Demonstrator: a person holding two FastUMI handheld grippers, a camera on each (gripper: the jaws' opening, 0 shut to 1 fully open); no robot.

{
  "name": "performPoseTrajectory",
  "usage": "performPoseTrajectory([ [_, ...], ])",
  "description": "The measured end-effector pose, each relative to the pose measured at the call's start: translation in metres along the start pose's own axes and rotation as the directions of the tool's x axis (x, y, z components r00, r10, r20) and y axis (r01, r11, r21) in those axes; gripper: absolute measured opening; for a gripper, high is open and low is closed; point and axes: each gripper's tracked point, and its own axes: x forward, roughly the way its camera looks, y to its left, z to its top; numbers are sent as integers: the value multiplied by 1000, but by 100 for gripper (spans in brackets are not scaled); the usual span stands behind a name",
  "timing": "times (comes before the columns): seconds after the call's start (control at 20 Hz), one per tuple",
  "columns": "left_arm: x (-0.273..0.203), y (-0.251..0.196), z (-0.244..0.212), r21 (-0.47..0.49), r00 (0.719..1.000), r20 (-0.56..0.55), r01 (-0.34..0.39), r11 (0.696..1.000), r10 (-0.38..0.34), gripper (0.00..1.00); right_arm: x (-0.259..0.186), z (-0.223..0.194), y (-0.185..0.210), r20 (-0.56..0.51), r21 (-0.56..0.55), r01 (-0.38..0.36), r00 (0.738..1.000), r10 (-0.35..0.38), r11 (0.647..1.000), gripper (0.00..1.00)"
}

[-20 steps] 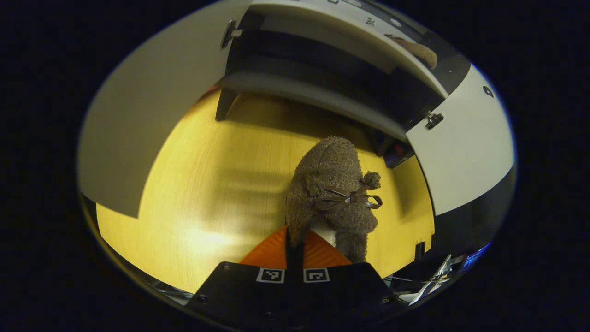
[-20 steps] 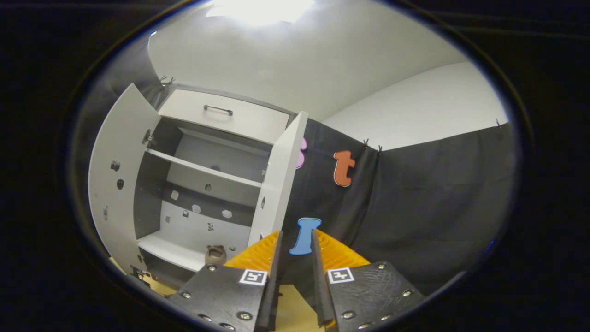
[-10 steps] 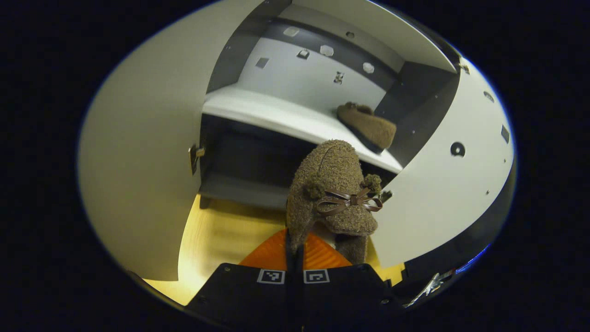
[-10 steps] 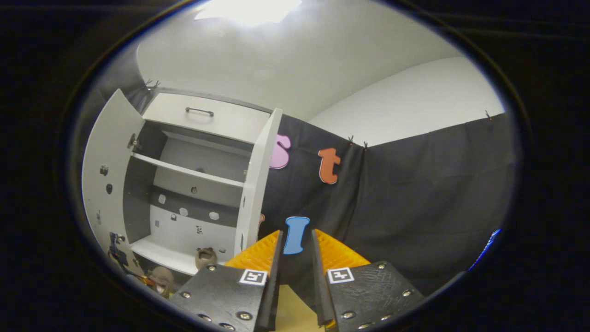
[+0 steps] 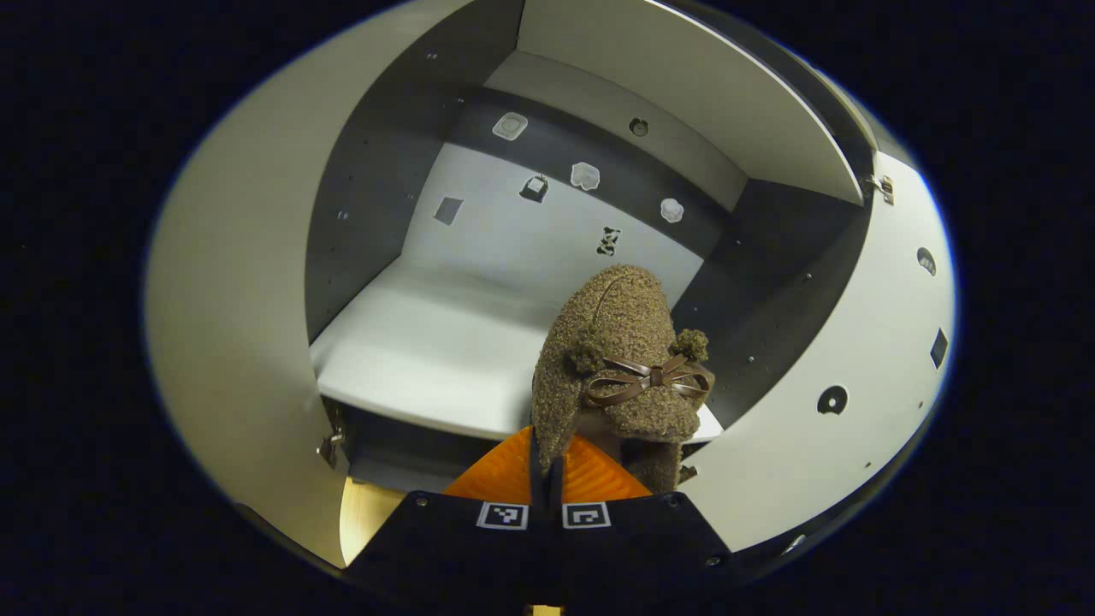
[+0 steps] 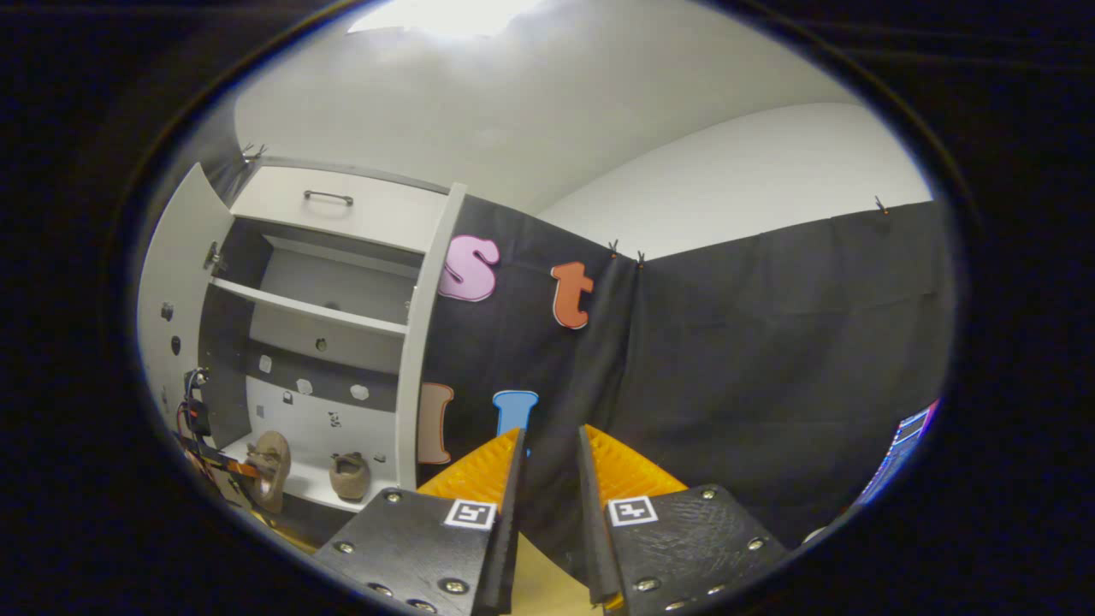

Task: Grab one shoe with the right hand and put it into the shoe cabinet, grab the other shoe with the left hand and put it into the shoe cabinet; then close the right door with the right hand and the left door with the left hand.

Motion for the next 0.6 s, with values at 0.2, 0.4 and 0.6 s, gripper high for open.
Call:
performPoseTrajectory([
  [0.2,33,3,39,11,999,46,-14,1000,13,0,-4,-9,-29,-20,-27,77,997,-78,997,33],
  [0.4,63,13,63,5,997,64,-52,999,51,3,-7,-17,-48,-43,-36,131,990,-133,991,33],
  [0.6,83,27,66,-7,995,53,-86,996,86,0,-5,-32,-57,-73,-55,163,983,-167,985,30],
])
